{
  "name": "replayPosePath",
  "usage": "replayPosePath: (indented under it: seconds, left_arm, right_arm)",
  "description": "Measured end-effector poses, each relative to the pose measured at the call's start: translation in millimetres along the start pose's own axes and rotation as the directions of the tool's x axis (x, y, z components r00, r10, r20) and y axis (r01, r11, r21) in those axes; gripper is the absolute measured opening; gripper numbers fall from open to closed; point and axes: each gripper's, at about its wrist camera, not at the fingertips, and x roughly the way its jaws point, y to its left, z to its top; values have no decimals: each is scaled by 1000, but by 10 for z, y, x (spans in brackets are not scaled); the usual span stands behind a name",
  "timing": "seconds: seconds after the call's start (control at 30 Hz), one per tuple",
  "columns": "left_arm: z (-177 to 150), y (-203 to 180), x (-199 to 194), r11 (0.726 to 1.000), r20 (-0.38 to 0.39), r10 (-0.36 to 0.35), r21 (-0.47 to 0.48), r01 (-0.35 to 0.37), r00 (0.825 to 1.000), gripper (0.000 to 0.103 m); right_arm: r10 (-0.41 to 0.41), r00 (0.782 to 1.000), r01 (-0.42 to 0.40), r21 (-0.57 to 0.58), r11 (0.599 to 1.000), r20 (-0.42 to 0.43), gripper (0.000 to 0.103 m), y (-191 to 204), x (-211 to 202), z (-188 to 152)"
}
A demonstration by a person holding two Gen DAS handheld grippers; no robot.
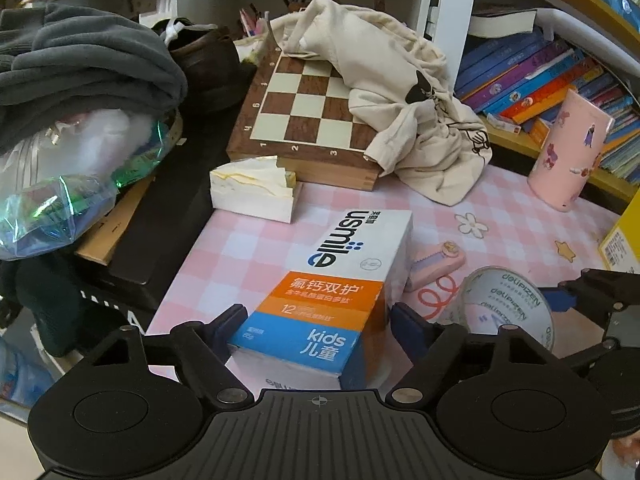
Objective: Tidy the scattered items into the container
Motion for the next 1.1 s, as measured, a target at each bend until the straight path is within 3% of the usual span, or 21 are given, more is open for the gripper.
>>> replayPosePath:
  seconds: [0.17, 0.27, 0.73, 1.1]
  left_arm:
    - [4, -18, -95, 1000, 13, -29, 9, 29, 999, 56]
    - [3, -49, -170, 999, 25, -47, 9, 47, 999, 51]
    - [-145, -159, -752, 986, 97, -150, -54, 156, 984, 50]
    - [-422, -172, -1128, 977, 92, -187, -87, 195, 978, 50]
  right_arm:
    - [-4, 1000, 4, -9, 1000, 5, 83, 18, -42, -25]
    - [7, 1000, -7, -9, 1000, 15, 83, 33, -114, -39]
    - [1, 999, -3, 34, 999, 53, 83, 139, -680, -203]
    - [-31, 998, 28, 61, 998, 48, 83, 234, -1100, -518]
